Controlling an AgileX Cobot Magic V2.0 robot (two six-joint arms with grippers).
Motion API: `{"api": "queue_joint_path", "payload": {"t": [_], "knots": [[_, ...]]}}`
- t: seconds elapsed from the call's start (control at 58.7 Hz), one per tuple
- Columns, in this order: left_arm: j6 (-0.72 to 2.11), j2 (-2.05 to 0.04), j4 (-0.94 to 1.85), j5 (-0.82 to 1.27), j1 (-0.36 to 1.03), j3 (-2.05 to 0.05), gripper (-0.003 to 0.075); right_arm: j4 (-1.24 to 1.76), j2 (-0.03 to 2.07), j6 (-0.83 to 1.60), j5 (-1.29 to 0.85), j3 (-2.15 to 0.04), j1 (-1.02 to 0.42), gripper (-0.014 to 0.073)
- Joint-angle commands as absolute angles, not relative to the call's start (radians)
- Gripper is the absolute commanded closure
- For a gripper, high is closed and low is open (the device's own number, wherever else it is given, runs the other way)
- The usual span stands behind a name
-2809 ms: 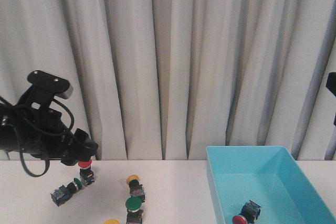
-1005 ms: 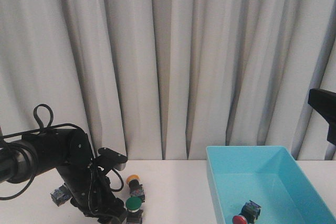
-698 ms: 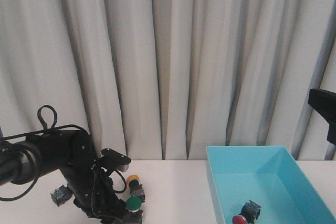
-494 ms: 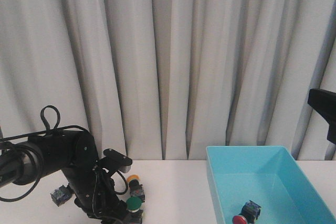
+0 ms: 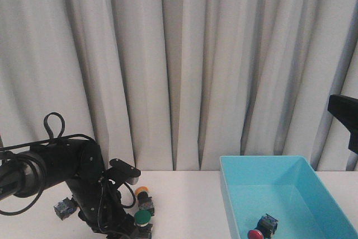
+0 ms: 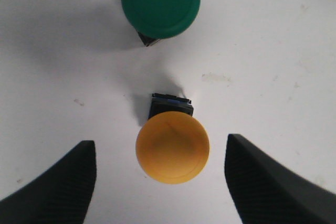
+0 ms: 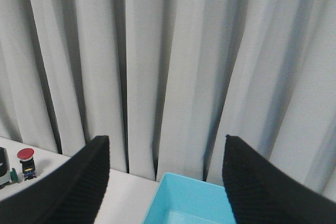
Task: Pick red and yellow buttons and place in box
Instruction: 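Close the left gripper on the yellow button cap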
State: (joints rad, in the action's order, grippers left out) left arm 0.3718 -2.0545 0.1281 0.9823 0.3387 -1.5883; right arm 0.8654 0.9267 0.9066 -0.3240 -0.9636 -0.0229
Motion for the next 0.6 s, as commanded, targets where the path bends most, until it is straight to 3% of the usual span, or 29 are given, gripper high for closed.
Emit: {"api": "queue_joint_path", "payload": {"t": [0.0, 0.579], "knots": [[0.361, -1.999, 0.139, 0.971, 0.343, -1.616, 0.0216, 0.877, 0.919, 0.905, -0.287, -0.991, -0.023, 0.0127], [0.361, -2.037, 0.136, 0.998, 0.343, -1.616, 0.0216, 0.877, 0.919, 0.905, -0.287, -0.991, -0.023, 0.0127]]}}
